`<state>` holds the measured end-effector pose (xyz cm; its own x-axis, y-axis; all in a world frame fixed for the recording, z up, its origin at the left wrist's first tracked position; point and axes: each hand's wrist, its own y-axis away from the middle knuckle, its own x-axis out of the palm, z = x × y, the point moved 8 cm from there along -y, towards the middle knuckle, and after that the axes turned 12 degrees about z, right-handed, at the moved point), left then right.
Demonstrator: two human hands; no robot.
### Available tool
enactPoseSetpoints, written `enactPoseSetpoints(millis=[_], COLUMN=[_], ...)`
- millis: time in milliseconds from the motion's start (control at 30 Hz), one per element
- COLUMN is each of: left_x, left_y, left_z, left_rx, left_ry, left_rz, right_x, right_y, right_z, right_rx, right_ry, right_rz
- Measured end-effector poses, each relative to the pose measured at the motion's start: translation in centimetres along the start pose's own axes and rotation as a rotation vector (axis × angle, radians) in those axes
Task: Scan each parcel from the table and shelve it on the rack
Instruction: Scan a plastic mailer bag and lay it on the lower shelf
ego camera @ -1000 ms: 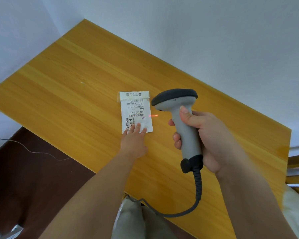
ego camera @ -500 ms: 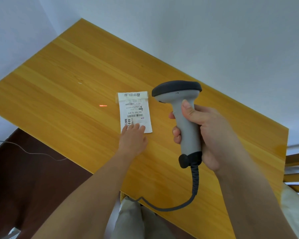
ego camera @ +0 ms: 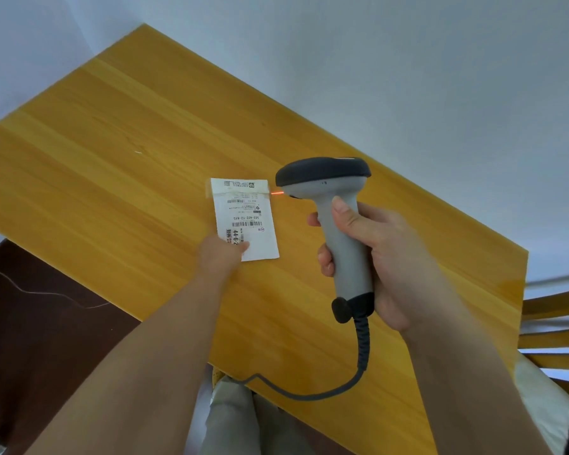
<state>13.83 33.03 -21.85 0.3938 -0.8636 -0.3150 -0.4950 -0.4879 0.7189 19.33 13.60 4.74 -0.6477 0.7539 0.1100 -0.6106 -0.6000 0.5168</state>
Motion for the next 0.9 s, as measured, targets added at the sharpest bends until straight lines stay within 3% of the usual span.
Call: enactPoseSetpoints(millis=[133, 233, 500, 733, 900], left_x=[-0.9, -4.1, -15.9, -23.8, -27.2], left_y=[3.0, 7.1, 24.0, 41.4, 52.0], left_z=[1.3, 2.7, 11.3, 25.9, 38.3], left_rx=[-0.018, 0.023, 0.225, 0.232, 0.201], left_ry=[0.5, 0.686, 0.964, 1.029, 1.103], left_rz=[0.072, 0.085, 0.037, -0.206, -0.345], right_x=[0.5, 1.8, 12.5, 28.0, 38.0], right_y=[0.7, 1.6, 5.8, 13.5, 21.8], right_z=[-0.8, -1.4, -3.6, -11.0, -19.1], right_rx=[0.011, 0.017, 0.009, 0.068, 0.165], right_ry=[0.003, -0.034, 0.106, 0.264, 0.292], right_rz=[0.042, 0.088, 0.362, 0.668, 0.781])
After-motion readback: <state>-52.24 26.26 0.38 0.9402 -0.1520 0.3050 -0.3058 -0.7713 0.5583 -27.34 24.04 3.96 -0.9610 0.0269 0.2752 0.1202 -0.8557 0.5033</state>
